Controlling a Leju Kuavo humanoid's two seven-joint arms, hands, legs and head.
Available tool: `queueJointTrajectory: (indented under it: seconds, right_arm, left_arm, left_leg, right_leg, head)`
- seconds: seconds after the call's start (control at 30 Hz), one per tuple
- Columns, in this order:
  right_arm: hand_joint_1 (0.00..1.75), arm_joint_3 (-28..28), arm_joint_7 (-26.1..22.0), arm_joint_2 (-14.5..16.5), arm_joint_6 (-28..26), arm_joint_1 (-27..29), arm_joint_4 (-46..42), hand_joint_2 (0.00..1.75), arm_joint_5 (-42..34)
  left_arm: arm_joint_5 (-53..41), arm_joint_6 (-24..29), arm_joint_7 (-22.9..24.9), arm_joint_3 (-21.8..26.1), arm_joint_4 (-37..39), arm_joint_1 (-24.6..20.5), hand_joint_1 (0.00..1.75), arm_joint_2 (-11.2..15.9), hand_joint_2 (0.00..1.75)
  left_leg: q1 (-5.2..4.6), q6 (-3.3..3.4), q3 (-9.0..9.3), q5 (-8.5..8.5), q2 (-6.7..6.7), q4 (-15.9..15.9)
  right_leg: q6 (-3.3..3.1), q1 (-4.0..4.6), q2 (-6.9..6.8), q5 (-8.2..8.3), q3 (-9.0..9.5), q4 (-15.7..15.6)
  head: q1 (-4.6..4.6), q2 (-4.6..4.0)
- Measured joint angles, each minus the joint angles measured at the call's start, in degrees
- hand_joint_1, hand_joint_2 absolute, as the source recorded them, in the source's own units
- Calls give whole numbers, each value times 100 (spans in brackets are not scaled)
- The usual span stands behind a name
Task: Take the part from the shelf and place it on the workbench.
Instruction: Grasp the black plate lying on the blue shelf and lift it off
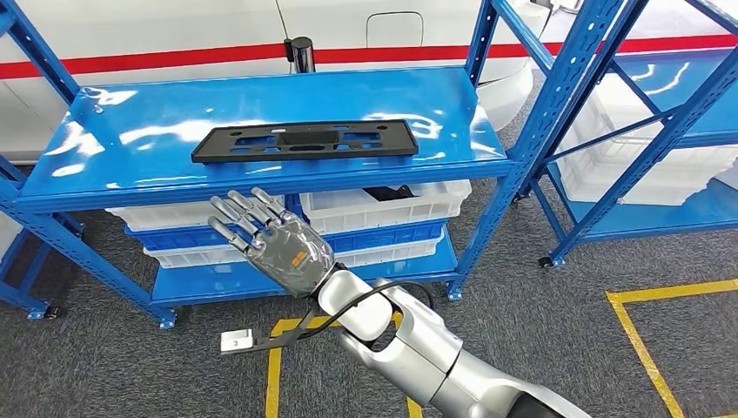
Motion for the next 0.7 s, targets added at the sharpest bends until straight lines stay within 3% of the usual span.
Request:
queueJointTrajectory:
  seconds: [0.07, 0.17, 0.2, 0.23, 0.27, 0.33, 0.4, 0.47, 0.57, 0.7]
  right_arm:
    - [0, 2, 2, 20, 6, 0, -4, 175, -4]
    - [0, 4, 5, 26, 44, 36, -5, 175, -8]
    - [0, 4, 6, 25, 60, 60, -4, 175, -8]
    - [0, 5, 7, 24, 73, 82, -3, 175, -9]
    - [0, 5, 7, 25, 84, 97, -3, 175, -9]
    - [0, 5, 8, 28, 101, 105, -5, 175, -13]
    - [0, 4, 8, 37, 109, 108, -8, 175, -25]
    - [0, 4, 2, 45, 111, 116, -9, 175, -42]
    - [0, 2, -13, 64, 104, 128, -17, 175, -50]
    - [0, 2, -17, 73, 99, 130, -20, 175, -52]
  left_arm:
    - [0, 14, 4, -1, 0, -2, 0, 7, 0]
    - [0, 54, 12, -1, 0, 1, 0, 12, 0]
    - [0, 66, 17, -1, 0, 2, 0, 12, 0]
    - [0, 77, 22, 0, 0, 2, 0, 12, 0]
    - [0, 85, 27, 0, 0, 2, 0, 12, 0]
    - [0, 90, 32, 1, 0, 2, 0, 12, 0]
    - [0, 96, 39, 1, 0, 1, 0, 14, 0]
    - [2, 103, 46, 1, 0, 0, 0, 18, 0]
    - [4, 110, 48, 2, -3, -2, 0, 34, 0]
    - [4, 113, 45, 2, -2, -2, 0, 36, 0]
  left_leg:
    - [41, 57, 16, 35, 24, -60]
    - [59, 91, 5, 52, 55, -80]
    - [55, 89, 2, 50, 59, -78]
    - [52, 81, 4, 44, 59, -75]
    - [50, 68, 14, 36, 58, -73]
    - [44, 21, 51, 4, 54, -68]
    - [27, -48, 69, -41, 53, -61]
    - [36, -116, 71, -68, 59, -62]
    - [85, -226, 66, -147, 58, 32]
    - [92, -262, 41, -202, 51, 134]
  right_leg:
    - [-21, 17, -21, -123, -132, 245]
    - [-118, 43, -44, -550, -713, 1355]
    - [-121, 52, -45, -621, -875, 1641]
    - [-103, 61, -45, -593, -925, 1701]
    - [-74, 67, -47, -485, -864, 1541]
    - [-40, 78, -80, -143, -498, 731]
    - [-102, 102, -108, 50, -221, 154]
    - [-202, 129, -96, 65, -170, 66]
    - [-306, 88, -69, 55, -109, 33]
    - [-334, 71, -63, 44, -77, 23]
  head:
    - [7, 0]
    - [25, 0]
    - [25, 0]
    - [25, 0]
    - [25, 0]
    - [25, 0]
    - [21, 0]
    - [17, 0]
    - [9, 0]
    - [-2, 0]
